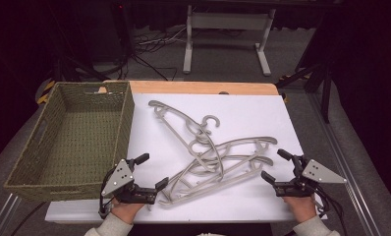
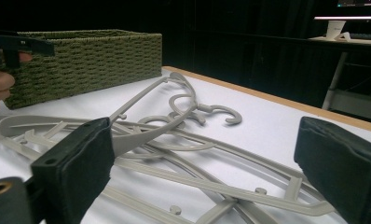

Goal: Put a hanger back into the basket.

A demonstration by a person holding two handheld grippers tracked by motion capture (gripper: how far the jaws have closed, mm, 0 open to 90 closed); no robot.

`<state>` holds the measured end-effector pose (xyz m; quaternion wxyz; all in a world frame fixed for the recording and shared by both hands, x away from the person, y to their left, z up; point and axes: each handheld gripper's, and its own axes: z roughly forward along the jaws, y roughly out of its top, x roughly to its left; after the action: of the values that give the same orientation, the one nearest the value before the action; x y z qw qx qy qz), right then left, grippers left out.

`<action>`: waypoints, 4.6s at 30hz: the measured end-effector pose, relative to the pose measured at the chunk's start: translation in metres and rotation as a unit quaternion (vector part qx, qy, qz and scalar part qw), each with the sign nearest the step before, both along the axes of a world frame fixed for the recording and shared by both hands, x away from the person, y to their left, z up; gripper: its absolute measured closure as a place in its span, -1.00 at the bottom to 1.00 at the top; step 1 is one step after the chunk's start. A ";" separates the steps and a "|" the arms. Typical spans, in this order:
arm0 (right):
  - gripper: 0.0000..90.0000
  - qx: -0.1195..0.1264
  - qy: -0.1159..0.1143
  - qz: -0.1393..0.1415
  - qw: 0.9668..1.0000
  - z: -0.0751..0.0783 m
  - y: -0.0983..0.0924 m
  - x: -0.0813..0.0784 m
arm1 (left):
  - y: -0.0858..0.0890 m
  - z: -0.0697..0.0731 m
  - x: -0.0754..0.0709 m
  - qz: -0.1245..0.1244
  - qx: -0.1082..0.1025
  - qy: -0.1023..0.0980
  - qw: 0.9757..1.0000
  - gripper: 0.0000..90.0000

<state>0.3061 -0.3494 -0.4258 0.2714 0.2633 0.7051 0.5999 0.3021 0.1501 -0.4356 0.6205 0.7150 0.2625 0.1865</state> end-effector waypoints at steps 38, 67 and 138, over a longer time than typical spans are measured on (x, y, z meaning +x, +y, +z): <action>-0.85 -0.031 0.038 0.036 0.998 0.053 0.058 0.053 | 0.007 -0.003 0.003 0.011 -0.012 0.012 1.000 -0.85; -0.33 -0.111 0.176 0.074 0.975 0.042 0.118 0.105 | 0.002 -0.004 0.001 -0.009 -0.001 0.020 1.000 -0.82; 0.62 -0.187 0.531 0.016 0.826 0.009 0.165 0.165 | 0.000 -0.004 0.001 -0.009 0.021 0.031 0.999 -0.75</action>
<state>0.4712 -0.1839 -0.4173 -0.1107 0.4744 0.8431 0.2279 0.3029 0.1503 -0.4392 0.5983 0.7361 0.2709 0.1638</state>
